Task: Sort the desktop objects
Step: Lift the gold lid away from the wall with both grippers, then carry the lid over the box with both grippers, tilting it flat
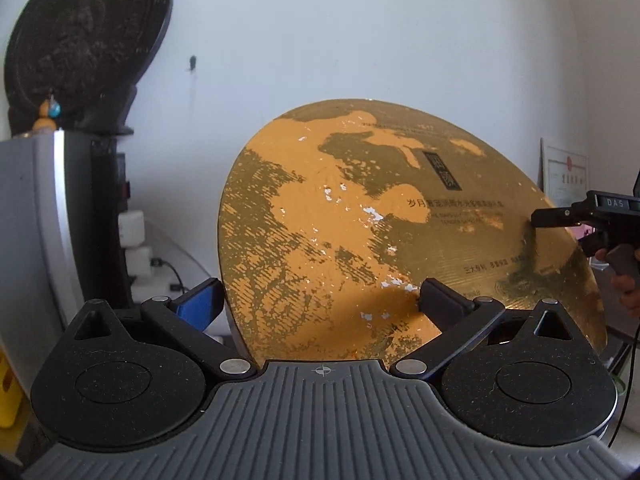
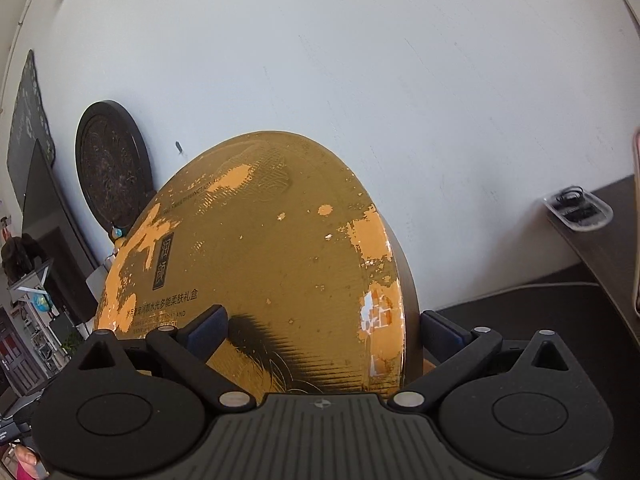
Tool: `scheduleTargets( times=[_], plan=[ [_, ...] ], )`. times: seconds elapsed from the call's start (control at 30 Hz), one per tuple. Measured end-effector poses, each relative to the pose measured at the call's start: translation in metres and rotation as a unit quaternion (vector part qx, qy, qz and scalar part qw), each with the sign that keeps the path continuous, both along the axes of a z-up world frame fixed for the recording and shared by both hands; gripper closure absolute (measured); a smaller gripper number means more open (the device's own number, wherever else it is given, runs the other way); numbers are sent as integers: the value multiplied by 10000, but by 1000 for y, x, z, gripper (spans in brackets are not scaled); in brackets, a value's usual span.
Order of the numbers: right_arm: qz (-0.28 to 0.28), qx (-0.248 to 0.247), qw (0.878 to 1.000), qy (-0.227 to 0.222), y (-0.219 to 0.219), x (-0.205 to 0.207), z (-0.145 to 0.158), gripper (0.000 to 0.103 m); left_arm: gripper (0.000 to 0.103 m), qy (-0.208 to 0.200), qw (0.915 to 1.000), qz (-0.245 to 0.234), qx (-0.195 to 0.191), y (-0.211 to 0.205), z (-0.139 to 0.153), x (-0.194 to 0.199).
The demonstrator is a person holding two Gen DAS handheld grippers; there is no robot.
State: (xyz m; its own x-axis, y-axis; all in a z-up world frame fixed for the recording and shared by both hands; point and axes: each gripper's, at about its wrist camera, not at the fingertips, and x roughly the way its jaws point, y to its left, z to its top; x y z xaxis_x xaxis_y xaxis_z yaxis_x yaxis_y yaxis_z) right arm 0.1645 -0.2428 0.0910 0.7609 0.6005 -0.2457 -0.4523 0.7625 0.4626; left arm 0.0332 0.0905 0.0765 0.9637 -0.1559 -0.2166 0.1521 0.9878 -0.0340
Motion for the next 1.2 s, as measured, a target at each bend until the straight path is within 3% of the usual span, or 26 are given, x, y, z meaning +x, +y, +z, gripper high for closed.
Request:
scheduleTargets(
  times=[0.27,0.6,0.87,1.2],
  plan=[
    [-168,58,9994,294,-7,-8,2,0,1,89,9998,-87,-129,-2,1,-5],
    [-345,-117,9966,737,-21,-38,-44,0,1,663,9974,84,-269,-17,-29,-20],
    [-455,-152,9911,1245,-24,-28,-67,0,1,1054,9936,136,-370,-22,-38,-29],
    [-452,-279,9867,1536,-11,-5,-82,0,0,1380,9890,230,-482,-14,-52,-13]
  ],
)
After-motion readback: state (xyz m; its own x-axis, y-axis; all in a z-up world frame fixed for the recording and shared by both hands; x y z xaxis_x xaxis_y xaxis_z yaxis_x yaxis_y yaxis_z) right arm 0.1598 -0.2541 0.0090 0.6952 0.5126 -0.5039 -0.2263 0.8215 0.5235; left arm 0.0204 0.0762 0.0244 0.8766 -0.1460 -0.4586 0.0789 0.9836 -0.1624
